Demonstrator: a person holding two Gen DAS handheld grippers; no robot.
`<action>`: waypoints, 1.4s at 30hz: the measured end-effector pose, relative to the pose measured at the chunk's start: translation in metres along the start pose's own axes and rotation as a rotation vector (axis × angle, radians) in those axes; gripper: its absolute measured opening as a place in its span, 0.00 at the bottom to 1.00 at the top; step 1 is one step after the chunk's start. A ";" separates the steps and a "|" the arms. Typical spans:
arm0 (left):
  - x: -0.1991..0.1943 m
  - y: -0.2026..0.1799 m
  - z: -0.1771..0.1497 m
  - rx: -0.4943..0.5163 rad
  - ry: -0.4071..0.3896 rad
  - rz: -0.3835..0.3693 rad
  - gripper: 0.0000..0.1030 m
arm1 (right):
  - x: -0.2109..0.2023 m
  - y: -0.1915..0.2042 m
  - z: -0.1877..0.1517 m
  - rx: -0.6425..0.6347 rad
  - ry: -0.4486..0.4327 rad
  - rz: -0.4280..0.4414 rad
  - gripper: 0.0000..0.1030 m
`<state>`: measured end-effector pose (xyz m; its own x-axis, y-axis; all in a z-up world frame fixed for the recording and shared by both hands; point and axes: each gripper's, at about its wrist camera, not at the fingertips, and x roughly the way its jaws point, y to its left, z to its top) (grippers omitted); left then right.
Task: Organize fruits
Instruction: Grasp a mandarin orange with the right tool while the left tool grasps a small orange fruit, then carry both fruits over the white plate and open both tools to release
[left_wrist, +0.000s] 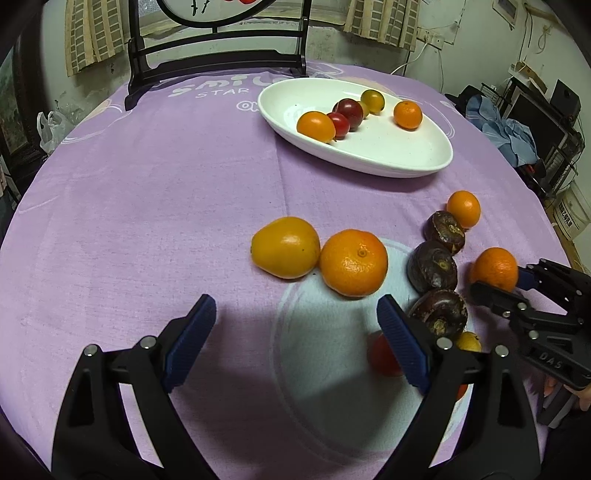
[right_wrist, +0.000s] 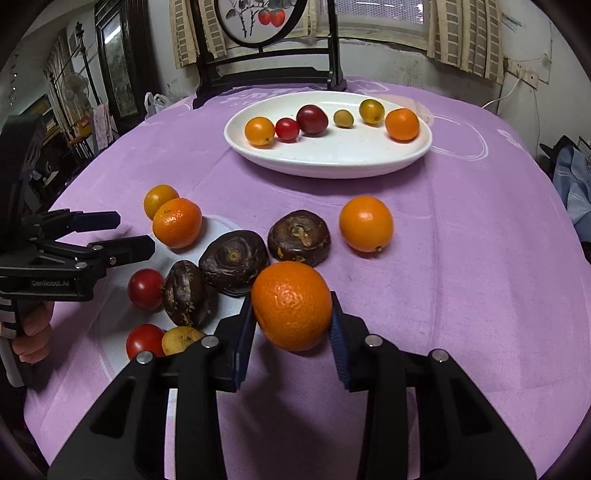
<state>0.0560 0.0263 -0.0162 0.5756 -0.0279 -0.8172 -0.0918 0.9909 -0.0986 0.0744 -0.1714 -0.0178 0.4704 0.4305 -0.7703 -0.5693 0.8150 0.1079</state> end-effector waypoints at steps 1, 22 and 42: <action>0.000 0.001 0.000 -0.003 0.000 0.000 0.88 | -0.002 0.000 -0.001 0.003 -0.003 0.004 0.37; 0.022 -0.029 0.017 -0.021 0.125 -0.064 0.50 | -0.020 0.003 -0.002 -0.014 -0.045 0.055 0.37; -0.013 -0.041 0.035 0.050 0.002 -0.042 0.43 | -0.033 -0.001 0.005 0.024 -0.130 0.052 0.37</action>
<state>0.0807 -0.0096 0.0186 0.5768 -0.0703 -0.8139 -0.0270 0.9941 -0.1050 0.0621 -0.1844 0.0107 0.5247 0.5178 -0.6757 -0.5798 0.7986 0.1617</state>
